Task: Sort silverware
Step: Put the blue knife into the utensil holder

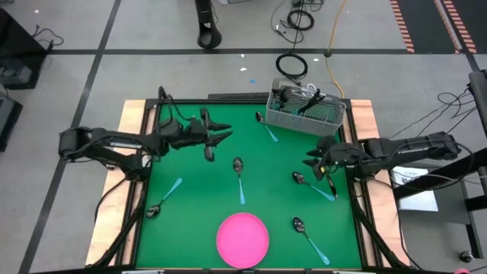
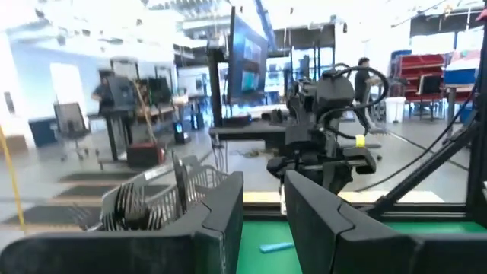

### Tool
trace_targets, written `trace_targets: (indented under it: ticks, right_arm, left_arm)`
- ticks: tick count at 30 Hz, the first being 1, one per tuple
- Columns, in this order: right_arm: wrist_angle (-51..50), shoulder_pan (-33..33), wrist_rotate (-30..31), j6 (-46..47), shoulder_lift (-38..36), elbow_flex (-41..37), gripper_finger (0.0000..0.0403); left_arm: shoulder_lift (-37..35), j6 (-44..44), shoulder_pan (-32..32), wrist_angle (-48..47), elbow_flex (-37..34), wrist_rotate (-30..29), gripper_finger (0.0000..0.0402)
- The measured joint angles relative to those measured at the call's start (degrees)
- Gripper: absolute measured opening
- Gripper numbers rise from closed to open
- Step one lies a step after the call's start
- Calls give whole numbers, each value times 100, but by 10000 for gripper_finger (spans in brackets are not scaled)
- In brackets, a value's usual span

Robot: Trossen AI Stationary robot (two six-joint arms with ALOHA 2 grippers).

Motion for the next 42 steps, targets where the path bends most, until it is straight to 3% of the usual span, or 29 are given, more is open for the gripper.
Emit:
trace_targets:
  ticks: [5, 11, 21, 29, 34, 42]
  right_arm:
    - [-2185, -218, -40, 1253, 574, 845, 192]
    - [-3165, -382, -306, 2335, 1255, 758, 192]
    - [-3120, -496, -514, 2499, 2266, 637, 192]
    - [-2914, -864, -1082, 1496, 2923, 637, 192]
    - [-2643, -1187, -1317, 1074, 2968, 274, 186]
    - [-1870, -1481, -1539, 869, 2808, -283, 145]
  left_arm:
    - [887, 133, 136, 933, 195, 51, 100]
    - [1695, 501, 159, 869, 605, 324, 100]
    - [1826, 435, 236, 839, 780, 915, 100]
    - [1826, 434, 236, 833, 780, 917, 100]
    - [1826, 432, 236, 836, 780, 917, 100]
    - [1826, 431, 236, 836, 780, 917, 100]
